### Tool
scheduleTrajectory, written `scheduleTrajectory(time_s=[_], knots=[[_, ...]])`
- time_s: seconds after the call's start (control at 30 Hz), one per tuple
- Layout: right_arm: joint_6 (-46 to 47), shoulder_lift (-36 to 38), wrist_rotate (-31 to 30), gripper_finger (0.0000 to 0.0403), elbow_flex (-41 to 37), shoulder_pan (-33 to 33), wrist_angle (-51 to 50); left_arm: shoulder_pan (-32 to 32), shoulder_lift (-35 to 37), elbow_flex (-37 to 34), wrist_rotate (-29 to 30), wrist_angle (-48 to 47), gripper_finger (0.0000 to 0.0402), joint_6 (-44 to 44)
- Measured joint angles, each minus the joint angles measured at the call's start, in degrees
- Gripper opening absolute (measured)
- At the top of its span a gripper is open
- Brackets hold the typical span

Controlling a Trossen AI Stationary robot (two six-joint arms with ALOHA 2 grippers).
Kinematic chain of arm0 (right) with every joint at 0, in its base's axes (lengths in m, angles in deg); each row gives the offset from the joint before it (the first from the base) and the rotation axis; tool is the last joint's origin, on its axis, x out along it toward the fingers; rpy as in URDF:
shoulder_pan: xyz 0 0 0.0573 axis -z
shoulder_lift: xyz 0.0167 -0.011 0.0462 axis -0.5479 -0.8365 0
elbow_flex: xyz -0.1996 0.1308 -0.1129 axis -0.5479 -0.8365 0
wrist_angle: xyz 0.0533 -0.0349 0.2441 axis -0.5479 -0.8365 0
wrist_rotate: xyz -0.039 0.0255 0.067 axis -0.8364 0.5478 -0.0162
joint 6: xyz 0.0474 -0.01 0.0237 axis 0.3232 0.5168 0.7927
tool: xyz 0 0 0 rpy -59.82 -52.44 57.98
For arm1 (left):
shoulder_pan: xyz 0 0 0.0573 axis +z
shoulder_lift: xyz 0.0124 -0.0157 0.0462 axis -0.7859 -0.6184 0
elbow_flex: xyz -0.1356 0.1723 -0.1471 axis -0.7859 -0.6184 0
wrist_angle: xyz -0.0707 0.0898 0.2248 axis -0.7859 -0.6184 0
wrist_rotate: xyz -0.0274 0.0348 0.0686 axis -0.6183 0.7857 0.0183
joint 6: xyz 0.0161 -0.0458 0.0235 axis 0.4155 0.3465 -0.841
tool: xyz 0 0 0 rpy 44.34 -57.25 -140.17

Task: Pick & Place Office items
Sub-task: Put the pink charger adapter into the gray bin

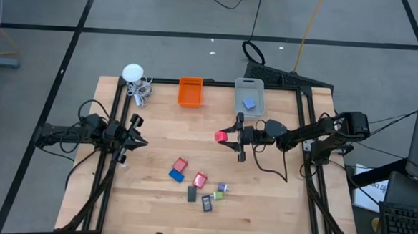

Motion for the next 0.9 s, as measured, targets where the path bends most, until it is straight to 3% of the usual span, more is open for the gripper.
scheduleTrajectory(time_s=[0.2, 0.47, 0.9], knots=[[2.5, 0.0, -0.4, 0.0165, 0.0, 0.0, -0.1, 0.0, 0.0, 0.0, 0.0, 0.0, 0.0024, 0.0], [5.6, 0.0, -7.4, 0.0165, 0.0, 0.0, -0.1, 0.0, 0.0, 0.0, 0.0, 0.0, 0.0024, 0.0], [7.7, 0.0, -7.5, 0.0165, 0.0, 0.0, 2.8, 0.0, 0.0, 0.0, 0.0, 0.0, 0.0024, 0.0]])
